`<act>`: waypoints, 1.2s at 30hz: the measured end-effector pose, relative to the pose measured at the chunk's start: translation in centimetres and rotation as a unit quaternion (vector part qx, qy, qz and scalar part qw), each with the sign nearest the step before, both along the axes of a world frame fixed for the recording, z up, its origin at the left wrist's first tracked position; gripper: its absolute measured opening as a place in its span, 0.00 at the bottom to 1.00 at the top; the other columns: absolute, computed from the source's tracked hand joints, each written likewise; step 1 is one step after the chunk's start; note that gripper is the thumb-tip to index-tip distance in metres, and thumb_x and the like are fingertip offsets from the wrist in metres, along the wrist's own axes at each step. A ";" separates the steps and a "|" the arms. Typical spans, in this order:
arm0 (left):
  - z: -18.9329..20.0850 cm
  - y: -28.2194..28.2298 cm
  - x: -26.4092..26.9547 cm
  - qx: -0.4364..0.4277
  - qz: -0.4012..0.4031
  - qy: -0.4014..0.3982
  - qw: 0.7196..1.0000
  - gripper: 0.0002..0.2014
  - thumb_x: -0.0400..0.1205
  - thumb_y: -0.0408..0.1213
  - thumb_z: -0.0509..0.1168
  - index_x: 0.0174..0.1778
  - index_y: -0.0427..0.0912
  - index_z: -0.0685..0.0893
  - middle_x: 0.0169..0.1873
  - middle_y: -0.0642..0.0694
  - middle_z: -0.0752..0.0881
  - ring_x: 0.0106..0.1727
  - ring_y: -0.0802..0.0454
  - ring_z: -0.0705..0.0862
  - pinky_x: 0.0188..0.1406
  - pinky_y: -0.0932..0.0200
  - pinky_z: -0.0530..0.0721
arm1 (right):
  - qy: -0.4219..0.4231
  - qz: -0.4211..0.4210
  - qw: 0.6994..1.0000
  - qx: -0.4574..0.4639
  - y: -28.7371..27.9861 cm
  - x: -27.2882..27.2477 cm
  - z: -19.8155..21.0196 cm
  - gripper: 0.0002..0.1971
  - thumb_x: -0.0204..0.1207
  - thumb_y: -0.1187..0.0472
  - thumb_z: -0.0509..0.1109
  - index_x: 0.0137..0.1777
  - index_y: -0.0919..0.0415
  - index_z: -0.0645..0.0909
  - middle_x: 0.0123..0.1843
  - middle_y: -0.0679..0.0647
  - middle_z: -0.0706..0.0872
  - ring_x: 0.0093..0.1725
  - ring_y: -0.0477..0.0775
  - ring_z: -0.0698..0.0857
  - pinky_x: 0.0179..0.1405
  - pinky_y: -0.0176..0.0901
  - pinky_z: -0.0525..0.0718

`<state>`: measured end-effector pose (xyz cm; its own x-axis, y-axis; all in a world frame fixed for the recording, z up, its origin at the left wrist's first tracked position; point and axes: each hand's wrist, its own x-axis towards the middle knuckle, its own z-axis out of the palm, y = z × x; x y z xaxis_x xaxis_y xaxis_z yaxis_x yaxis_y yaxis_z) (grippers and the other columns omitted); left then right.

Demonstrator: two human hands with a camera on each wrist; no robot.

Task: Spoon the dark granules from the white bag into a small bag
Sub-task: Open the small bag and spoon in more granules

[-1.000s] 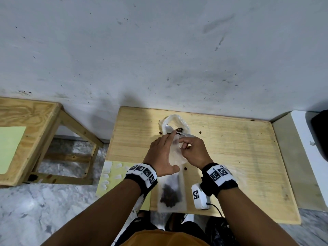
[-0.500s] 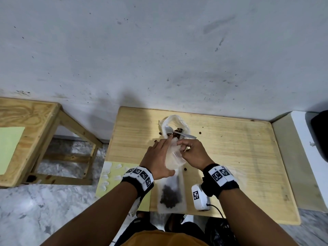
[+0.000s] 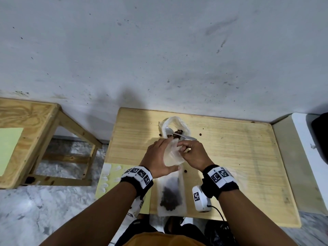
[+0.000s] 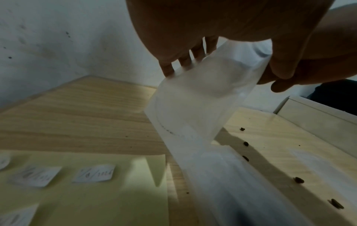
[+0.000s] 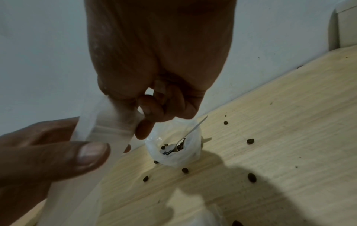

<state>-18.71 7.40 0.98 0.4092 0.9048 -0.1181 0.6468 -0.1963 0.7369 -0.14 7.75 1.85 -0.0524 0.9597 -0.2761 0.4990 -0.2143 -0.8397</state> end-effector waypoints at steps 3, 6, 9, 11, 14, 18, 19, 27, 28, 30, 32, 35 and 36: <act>-0.5 0.4 -0.2 -0.022 0.023 -0.022 0.999 0.49 0.64 0.60 0.79 0.79 0.51 0.68 0.72 0.53 0.75 0.72 0.53 0.75 0.71 0.48 0.75 | 0.038 -0.015 0.999 -0.024 0.2 -0.1 -0.1 0.13 0.74 0.70 0.74 0.44 0.48 0.90 0.42 0.50 0.91 0.41 0.42 0.86 0.48 0.38 0.84; -1.3 1.3 -0.8 -0.077 0.084 -0.047 0.992 0.47 0.64 0.56 0.82 0.78 0.50 0.70 0.71 0.52 0.77 0.70 0.54 0.76 0.69 0.57 0.74 | 0.081 -0.095 0.992 -0.014 0.8 0.3 -0.2 0.04 0.76 0.62 0.76 0.44 0.53 0.91 0.45 0.49 0.92 0.45 0.40 0.87 0.45 0.28 0.80; -2.1 2.9 -1.6 -0.153 0.149 -0.078 0.974 0.46 0.62 0.55 0.83 0.76 0.51 0.73 0.69 0.54 0.79 0.68 0.54 0.78 0.68 0.57 0.75 | 0.011 -0.197 0.980 0.012 1.7 1.6 -1.3 0.04 0.75 0.60 0.76 0.47 0.52 0.89 0.47 0.47 0.90 0.49 0.45 0.86 0.51 0.37 0.82; -2.2 4.1 -1.7 -0.197 0.174 -0.102 0.959 0.42 0.60 0.56 0.83 0.71 0.56 0.77 0.65 0.55 0.82 0.65 0.54 0.81 0.66 0.54 0.78 | -0.061 -0.212 0.975 -0.011 2.5 2.6 -2.2 0.11 0.74 0.55 0.78 0.56 0.52 0.86 0.53 0.49 0.88 0.53 0.51 0.86 0.55 0.46 0.82; -2.2 5.7 -1.6 -0.235 0.174 -0.123 0.949 0.33 0.58 0.54 0.84 0.59 0.58 0.83 0.57 0.56 0.87 0.60 0.55 0.85 0.61 0.55 0.82 | -0.137 -0.184 0.968 -0.097 3.7 3.5 -2.9 0.25 0.73 0.45 0.78 0.67 0.54 0.81 0.61 0.54 0.86 0.59 0.58 0.85 0.56 0.47 0.81; -2.7 7.3 -1.3 -0.270 0.159 -0.128 0.941 0.42 0.51 0.60 0.84 0.63 0.56 0.83 0.61 0.57 0.85 0.62 0.55 0.84 0.63 0.54 0.82 | -0.187 -0.138 0.956 -0.181 5.1 3.8 -3.5 0.28 0.71 0.36 0.75 0.64 0.54 0.83 0.57 0.54 0.88 0.56 0.59 0.87 0.53 0.47 0.81; -2.8 7.6 -1.1 -0.277 0.156 -0.128 0.939 0.41 0.51 0.60 0.85 0.63 0.57 0.84 0.62 0.58 0.85 0.63 0.55 0.83 0.65 0.53 0.82 | -0.188 -0.135 0.955 -0.187 5.4 3.8 -3.6 0.25 0.70 0.36 0.75 0.58 0.54 0.85 0.53 0.54 0.89 0.52 0.58 0.87 0.50 0.46 0.81; -2.7 9.6 0.1 -0.323 0.139 -0.116 0.929 0.31 0.59 0.51 0.85 0.58 0.54 0.87 0.55 0.57 0.88 0.60 0.56 0.84 0.58 0.56 0.82 | -0.126 -0.181 0.968 -0.123 6.4 3.3 -3.6 0.10 0.70 0.47 0.78 0.34 0.49 0.84 0.34 0.49 0.87 0.39 0.56 0.86 0.36 0.41 0.76; -2.8 9.6 0.1 -0.328 0.145 -0.111 0.927 0.31 0.59 0.51 0.85 0.58 0.54 0.87 0.54 0.57 0.89 0.59 0.55 0.85 0.57 0.57 0.82 | -0.124 -0.196 0.967 -0.107 6.4 3.2 -3.5 0.10 0.70 0.48 0.78 0.33 0.50 0.84 0.33 0.49 0.87 0.39 0.56 0.86 0.36 0.42 0.77; -2.9 9.7 0.2 -0.325 0.156 -0.102 0.927 0.33 0.55 0.54 0.85 0.57 0.53 0.87 0.54 0.56 0.90 0.59 0.54 0.86 0.60 0.54 0.84 | -0.117 -0.233 0.963 -0.067 6.2 3.3 -3.4 0.09 0.70 0.51 0.78 0.33 0.53 0.84 0.34 0.50 0.88 0.38 0.55 0.86 0.36 0.43 0.77; -3.1 9.7 0.2 -0.310 0.168 -0.097 0.931 0.42 0.51 0.58 0.85 0.63 0.52 0.85 0.59 0.55 0.88 0.61 0.54 0.85 0.64 0.50 0.83 | -0.073 -0.275 0.959 -0.012 6.1 3.3 -3.2 0.07 0.70 0.56 0.78 0.35 0.58 0.85 0.35 0.51 0.88 0.39 0.52 0.85 0.39 0.43 0.77; -3.0 9.4 0.0 -0.280 0.173 -0.093 0.940 0.50 0.54 0.52 0.87 0.74 0.47 0.77 0.68 0.54 0.80 0.67 0.54 0.80 0.65 0.57 0.79 | -0.002 -0.289 0.955 0.068 6.1 3.2 -2.6 0.06 0.73 0.66 0.75 0.38 0.62 0.81 0.37 0.48 0.86 0.36 0.41 0.81 0.36 0.41 0.78; -3.0 9.2 -0.1 -0.268 0.170 -0.093 0.944 0.50 0.56 0.49 0.88 0.75 0.46 0.76 0.68 0.54 0.79 0.67 0.54 0.79 0.65 0.59 0.78 | 0.006 -0.279 0.956 0.090 6.1 3.1 -2.4 0.07 0.74 0.67 0.75 0.38 0.60 0.80 0.38 0.46 0.86 0.34 0.41 0.80 0.34 0.42 0.78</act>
<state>-18.80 16.62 -2.04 0.1656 0.8178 -0.5511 0.4553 0.4323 0.7783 3.00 13.84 -0.54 0.4787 0.8715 -0.1068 0.3394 -0.2959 -0.8929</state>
